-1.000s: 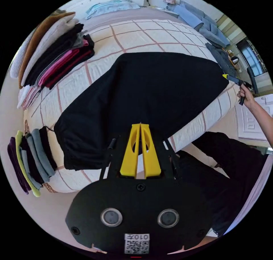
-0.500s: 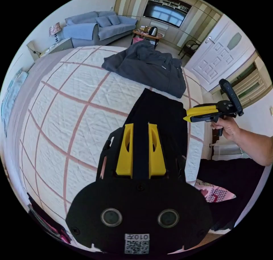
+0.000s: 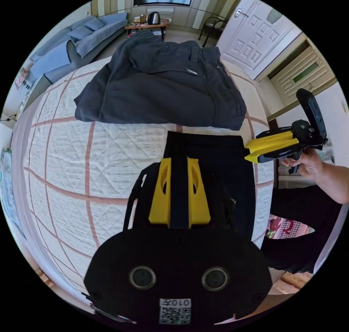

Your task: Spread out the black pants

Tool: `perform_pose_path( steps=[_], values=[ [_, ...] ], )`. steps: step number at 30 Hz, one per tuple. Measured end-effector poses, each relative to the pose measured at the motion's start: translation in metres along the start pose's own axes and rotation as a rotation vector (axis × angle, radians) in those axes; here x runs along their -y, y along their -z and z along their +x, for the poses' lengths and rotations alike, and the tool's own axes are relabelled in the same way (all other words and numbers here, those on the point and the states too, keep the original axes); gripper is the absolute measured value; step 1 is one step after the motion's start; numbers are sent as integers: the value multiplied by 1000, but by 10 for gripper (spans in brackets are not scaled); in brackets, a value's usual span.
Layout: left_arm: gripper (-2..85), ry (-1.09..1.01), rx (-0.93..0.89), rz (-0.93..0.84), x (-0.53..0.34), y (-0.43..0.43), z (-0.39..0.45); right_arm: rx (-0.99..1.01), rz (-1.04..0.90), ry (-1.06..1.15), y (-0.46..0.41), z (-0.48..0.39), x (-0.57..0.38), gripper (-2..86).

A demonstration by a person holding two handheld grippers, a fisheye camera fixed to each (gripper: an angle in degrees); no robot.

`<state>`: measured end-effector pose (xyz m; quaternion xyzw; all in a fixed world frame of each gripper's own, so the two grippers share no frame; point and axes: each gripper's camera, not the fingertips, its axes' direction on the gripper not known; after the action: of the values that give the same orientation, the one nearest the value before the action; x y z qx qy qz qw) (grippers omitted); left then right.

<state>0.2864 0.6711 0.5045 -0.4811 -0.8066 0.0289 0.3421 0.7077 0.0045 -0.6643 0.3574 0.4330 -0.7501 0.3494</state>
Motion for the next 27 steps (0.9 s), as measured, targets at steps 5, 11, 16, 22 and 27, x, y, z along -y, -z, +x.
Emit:
perform_pose_path(
  steps=[5,11,16,22,27],
  values=[
    [5,-31,-7,16,-4,-8,10,26,-18,4,13,3,-6,44],
    [-1,12,-29,132,-19,9,3,25,33,70,46,-4,-2,39],
    [-2,30,-37,134,-16,-1,-4,-37,4,110,44,-2,10,38],
    [2,39,-40,52,-3,-33,-7,-54,-57,87,27,3,23,38],
    [19,135,-32,104,-20,-19,-11,-64,-70,92,25,-5,28,39]
  ],
)
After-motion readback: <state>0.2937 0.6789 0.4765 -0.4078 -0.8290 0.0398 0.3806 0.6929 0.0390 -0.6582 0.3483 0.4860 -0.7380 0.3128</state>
